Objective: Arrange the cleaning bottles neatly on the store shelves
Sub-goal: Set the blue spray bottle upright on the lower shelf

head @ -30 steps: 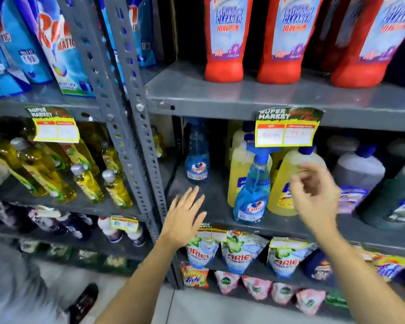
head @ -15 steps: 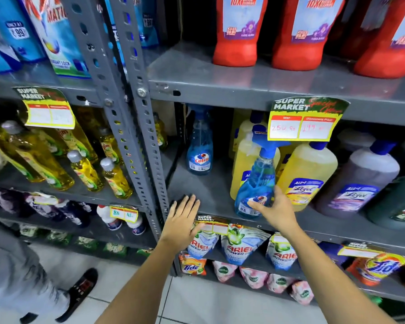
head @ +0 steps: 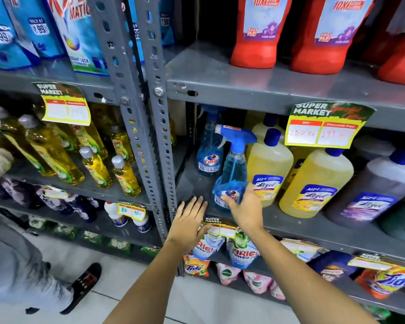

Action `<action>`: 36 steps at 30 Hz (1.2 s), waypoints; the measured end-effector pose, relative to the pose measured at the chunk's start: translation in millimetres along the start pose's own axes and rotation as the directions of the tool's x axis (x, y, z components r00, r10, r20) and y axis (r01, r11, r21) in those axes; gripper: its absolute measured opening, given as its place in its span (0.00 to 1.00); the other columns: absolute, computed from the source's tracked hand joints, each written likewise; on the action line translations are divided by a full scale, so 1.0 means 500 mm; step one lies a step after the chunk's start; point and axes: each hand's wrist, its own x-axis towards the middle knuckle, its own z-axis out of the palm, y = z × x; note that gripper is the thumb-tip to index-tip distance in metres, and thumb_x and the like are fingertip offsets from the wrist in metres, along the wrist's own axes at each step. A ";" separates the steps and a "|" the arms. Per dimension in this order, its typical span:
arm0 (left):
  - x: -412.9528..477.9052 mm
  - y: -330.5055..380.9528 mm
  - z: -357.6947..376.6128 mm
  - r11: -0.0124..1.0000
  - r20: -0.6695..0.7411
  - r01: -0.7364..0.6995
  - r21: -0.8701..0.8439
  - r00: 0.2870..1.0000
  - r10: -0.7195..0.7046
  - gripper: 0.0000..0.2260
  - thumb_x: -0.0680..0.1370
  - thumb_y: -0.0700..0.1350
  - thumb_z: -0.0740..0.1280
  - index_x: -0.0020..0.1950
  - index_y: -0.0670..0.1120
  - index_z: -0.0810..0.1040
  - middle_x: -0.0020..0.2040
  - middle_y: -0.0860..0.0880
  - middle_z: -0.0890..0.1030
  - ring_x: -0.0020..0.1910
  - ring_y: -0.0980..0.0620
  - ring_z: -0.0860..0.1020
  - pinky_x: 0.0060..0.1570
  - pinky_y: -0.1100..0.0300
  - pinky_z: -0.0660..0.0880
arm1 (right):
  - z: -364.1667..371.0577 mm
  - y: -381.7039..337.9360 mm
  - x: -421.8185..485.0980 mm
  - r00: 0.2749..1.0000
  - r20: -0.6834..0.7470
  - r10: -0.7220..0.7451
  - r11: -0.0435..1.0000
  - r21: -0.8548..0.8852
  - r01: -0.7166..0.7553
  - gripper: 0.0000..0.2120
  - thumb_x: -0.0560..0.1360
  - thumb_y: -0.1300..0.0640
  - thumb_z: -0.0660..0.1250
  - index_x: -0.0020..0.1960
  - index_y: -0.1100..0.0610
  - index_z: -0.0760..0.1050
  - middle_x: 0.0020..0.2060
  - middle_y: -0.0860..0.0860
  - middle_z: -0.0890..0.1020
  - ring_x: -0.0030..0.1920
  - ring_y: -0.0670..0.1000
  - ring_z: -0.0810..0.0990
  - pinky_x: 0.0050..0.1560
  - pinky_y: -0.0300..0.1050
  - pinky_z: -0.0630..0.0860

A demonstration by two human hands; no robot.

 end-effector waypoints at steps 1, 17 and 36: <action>-0.001 -0.001 0.001 1.000 -0.014 -0.007 -0.003 1.000 0.007 0.30 0.82 0.60 0.49 0.79 0.46 0.48 0.80 0.47 0.50 0.78 0.48 0.46 0.76 0.48 0.41 | 0.010 -0.007 0.003 1.000 -0.005 0.000 1.000 -0.003 0.000 0.24 0.70 0.51 0.77 0.55 0.58 0.67 0.51 0.58 0.83 0.51 0.58 0.83 0.43 0.44 0.75; -0.023 -0.018 0.007 0.998 -0.028 -0.029 0.051 0.999 0.030 0.29 0.83 0.58 0.51 0.79 0.48 0.46 0.80 0.47 0.49 0.78 0.49 0.45 0.75 0.50 0.40 | 0.079 -0.039 0.084 0.985 0.172 -0.032 0.998 0.051 0.023 0.27 0.68 0.51 0.78 0.59 0.57 0.67 0.58 0.56 0.82 0.58 0.56 0.82 0.54 0.50 0.80; -0.026 -0.010 -0.003 0.998 -0.014 -0.015 0.064 1.000 0.016 0.29 0.83 0.60 0.48 0.79 0.48 0.45 0.80 0.47 0.48 0.78 0.49 0.43 0.76 0.50 0.39 | 0.058 -0.059 0.108 0.963 0.247 -0.107 0.982 0.180 0.063 0.26 0.68 0.54 0.78 0.61 0.52 0.68 0.58 0.51 0.82 0.58 0.52 0.82 0.58 0.51 0.79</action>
